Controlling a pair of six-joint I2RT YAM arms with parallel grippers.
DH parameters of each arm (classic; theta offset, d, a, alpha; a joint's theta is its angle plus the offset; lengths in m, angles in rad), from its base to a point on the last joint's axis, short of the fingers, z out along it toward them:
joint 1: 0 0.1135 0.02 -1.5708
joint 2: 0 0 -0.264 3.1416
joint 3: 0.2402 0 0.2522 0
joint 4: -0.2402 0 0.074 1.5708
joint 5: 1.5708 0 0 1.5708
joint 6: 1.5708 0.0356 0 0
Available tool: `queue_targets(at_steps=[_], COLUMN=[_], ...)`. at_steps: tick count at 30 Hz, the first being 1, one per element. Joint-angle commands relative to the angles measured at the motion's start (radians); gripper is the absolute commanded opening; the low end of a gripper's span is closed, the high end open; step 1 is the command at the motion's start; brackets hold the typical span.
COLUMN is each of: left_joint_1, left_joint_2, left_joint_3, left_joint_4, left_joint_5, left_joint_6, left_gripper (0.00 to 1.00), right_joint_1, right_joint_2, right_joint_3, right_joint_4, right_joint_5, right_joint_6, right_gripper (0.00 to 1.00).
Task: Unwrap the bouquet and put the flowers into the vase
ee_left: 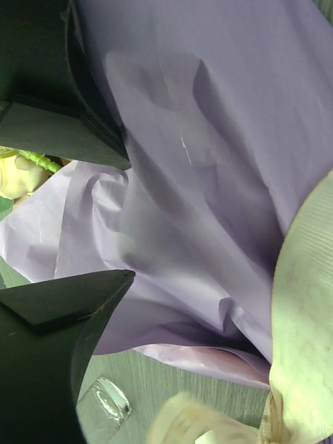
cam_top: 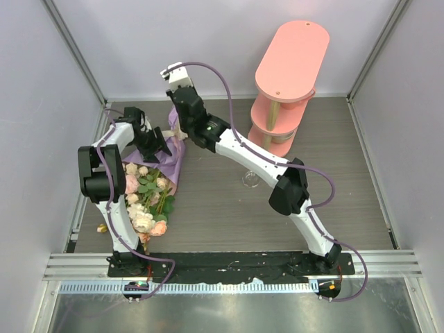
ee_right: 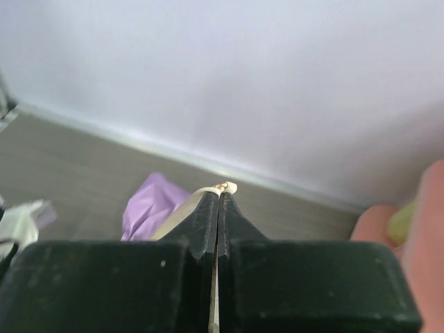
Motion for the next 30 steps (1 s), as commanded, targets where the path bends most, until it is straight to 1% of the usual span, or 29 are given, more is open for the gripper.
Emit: queue_targets(at_steps=[1,2,5,9,11,13,15,16,18,22,24,25,26,27,28,29,30], left_joint_1=[0.020,0.021,0.021,0.021,0.021,0.021,0.021,0.021,0.021,0.021,0.021,0.021,0.023,0.023,0.021,0.021,0.023], left_joint_2=[0.040,0.040,0.046,0.046,0.044,0.043,0.043,0.040,0.037,0.030,0.030,0.029,0.021,0.014,0.003,-0.009,-0.041], left_joint_3=[-0.004,-0.004,-0.004,-0.003,-0.004,-0.005,-0.004,-0.005,-0.008,-0.013,-0.011,-0.010,-0.008,-0.011,-0.016,-0.023,-0.037], left_joint_4=[0.012,0.012,0.012,0.012,0.016,0.021,0.021,0.021,0.022,0.027,0.027,0.029,0.030,0.035,0.044,0.052,0.062], left_joint_5=[-0.033,-0.033,-0.028,-0.022,-0.018,-0.004,-0.002,-0.002,-0.004,0.007,0.010,0.022,0.028,0.036,0.050,0.073,0.088], left_joint_6=[0.001,0.002,-0.001,-0.001,-0.002,-0.002,-0.002,-0.001,0.001,0.001,0.001,-0.001,-0.002,-0.001,-0.001,-0.004,-0.008], left_gripper=[0.66,0.66,0.66,0.66,0.66,0.66,0.66,0.66,0.66,0.66,0.67,0.67,0.67,0.68,0.72,0.73,0.75], right_joint_1=[0.002,0.003,0.009,0.014,0.017,0.022,0.022,0.028,0.037,0.040,0.040,0.038,0.040,0.040,0.042,0.040,0.040], right_joint_2=[-0.041,-0.041,-0.066,-0.147,-0.187,-0.247,-0.297,-0.308,-0.313,-0.302,-0.319,-0.327,-0.337,-0.360,-0.373,-0.382,-0.383], right_joint_3=[0.104,0.151,0.204,0.193,0.173,0.135,0.063,0.046,0.046,0.101,0.109,0.101,0.086,0.030,-0.012,-0.059,-0.142], right_joint_4=[0.172,0.172,0.204,0.246,0.270,0.293,0.338,0.347,0.358,0.368,0.393,0.401,0.410,0.428,0.441,0.460,0.492], right_joint_5=[0.118,0.116,0.115,0.084,0.031,-0.054,-0.141,-0.160,-0.157,-0.146,-0.160,-0.190,-0.206,-0.224,-0.274,-0.296,-0.316], right_joint_6=[-0.170,-0.182,-0.228,-0.245,-0.225,-0.168,-0.121,-0.113,-0.111,-0.116,-0.105,-0.076,-0.058,-0.032,0.008,0.021,0.028], right_gripper=[0.01,0.01,0.01,0.01,0.01,0.01,0.01,0.01,0.01,0.01,0.01,0.01,0.01,0.01,0.01,0.01,0.01])
